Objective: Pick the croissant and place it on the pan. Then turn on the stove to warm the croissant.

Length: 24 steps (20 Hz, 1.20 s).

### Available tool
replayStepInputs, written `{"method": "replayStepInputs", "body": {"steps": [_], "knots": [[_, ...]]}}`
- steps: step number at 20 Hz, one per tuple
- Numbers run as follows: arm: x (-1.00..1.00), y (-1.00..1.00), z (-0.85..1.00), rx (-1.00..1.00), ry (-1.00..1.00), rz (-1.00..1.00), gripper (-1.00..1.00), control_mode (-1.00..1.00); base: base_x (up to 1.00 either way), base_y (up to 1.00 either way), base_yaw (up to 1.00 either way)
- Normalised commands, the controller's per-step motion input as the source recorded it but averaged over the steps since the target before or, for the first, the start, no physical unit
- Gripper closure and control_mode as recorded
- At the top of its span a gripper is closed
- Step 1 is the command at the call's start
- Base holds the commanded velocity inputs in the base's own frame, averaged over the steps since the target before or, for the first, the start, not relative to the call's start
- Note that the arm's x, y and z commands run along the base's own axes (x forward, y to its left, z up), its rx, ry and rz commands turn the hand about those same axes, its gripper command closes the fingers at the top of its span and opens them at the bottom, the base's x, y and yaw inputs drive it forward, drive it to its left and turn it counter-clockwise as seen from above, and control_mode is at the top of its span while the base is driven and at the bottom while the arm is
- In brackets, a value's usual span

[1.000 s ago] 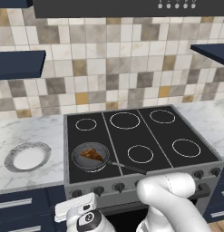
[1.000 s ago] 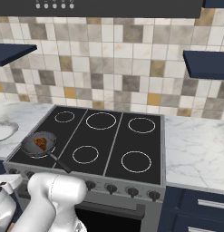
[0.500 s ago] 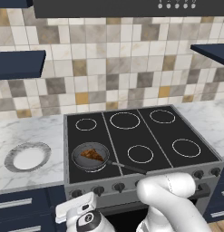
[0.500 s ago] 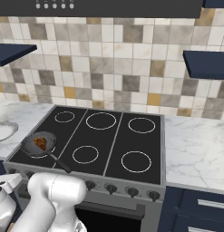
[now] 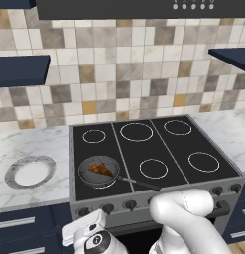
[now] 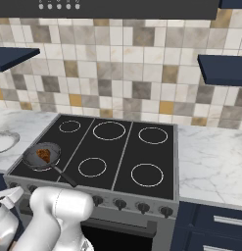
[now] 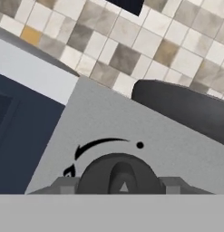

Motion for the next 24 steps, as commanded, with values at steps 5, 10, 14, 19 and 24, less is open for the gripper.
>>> {"method": "replayStepInputs", "body": {"steps": [5,10,14,19,24], "knots": [[0.00,0.00,0.16,-0.18,0.00,0.14,1.00,-1.00,0.00,0.00,0.00],[0.00,0.00,0.14,-0.19,0.00,0.12,1.00,-1.00,0.00,0.00,0.00],[0.00,0.00,0.16,-0.19,0.00,0.11,1.00,-1.00,0.00,0.00,0.00],[0.00,0.00,0.15,-0.19,0.00,0.11,1.00,-1.00,0.00,0.00,0.00],[0.00,0.00,0.11,-0.20,0.00,0.12,1.00,-1.00,0.00,0.00,0.00]]}}
